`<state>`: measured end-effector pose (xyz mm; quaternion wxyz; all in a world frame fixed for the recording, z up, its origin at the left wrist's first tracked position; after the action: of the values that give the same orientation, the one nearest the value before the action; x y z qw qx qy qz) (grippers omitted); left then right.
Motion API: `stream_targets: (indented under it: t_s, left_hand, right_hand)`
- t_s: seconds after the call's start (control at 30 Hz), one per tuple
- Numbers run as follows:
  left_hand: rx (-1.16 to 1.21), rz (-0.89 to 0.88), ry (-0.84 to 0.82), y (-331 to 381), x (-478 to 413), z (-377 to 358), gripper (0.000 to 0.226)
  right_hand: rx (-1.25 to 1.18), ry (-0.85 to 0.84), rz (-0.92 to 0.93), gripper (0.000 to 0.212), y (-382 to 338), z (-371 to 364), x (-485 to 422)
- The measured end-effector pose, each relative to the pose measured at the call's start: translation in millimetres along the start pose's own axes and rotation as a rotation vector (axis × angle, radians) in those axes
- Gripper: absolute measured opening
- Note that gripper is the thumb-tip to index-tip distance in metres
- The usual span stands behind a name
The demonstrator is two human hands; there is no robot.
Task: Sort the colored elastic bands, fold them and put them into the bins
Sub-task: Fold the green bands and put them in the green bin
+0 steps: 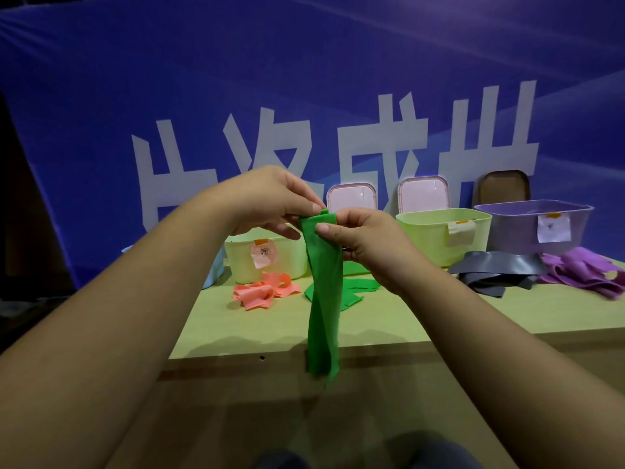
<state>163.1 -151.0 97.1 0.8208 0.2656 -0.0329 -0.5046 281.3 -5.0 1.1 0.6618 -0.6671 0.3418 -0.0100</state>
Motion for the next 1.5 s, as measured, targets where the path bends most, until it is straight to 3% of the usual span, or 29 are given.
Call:
stream_targets:
  t_s: [0.27, 0.63, 1.5]
  left_hand:
    - [0.038, -0.006, -0.042, -11.1, 0.4, -10.7, 0.013]
    - [-0.007, -0.017, -0.034, -22.7, -3.9, -16.3, 0.014]
    - [0.031, -0.02, -0.046, -35.9, -5.8, -23.7, 0.014]
  right_hand:
    - [0.0, 0.023, -0.046, 0.015, 14.7, -2.2, -3.8]
    - [0.093, 0.021, -0.04, 0.022, 27.6, -3.8, -7.8]
    - [-0.075, 0.046, -0.16, 0.022, 41.4, -6.8, -8.6]
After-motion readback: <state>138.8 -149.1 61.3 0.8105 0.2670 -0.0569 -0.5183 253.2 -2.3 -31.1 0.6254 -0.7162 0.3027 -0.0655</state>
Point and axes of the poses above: each hand's wrist, its own x-axis away from the middle knuckle, its own z-axis out of the back of the hand, y = z × x, the point moved 1 cm from there along -x, towards the middle knuckle, and after that the axes turned 14 degrees about -x, right-handed, at the moved point
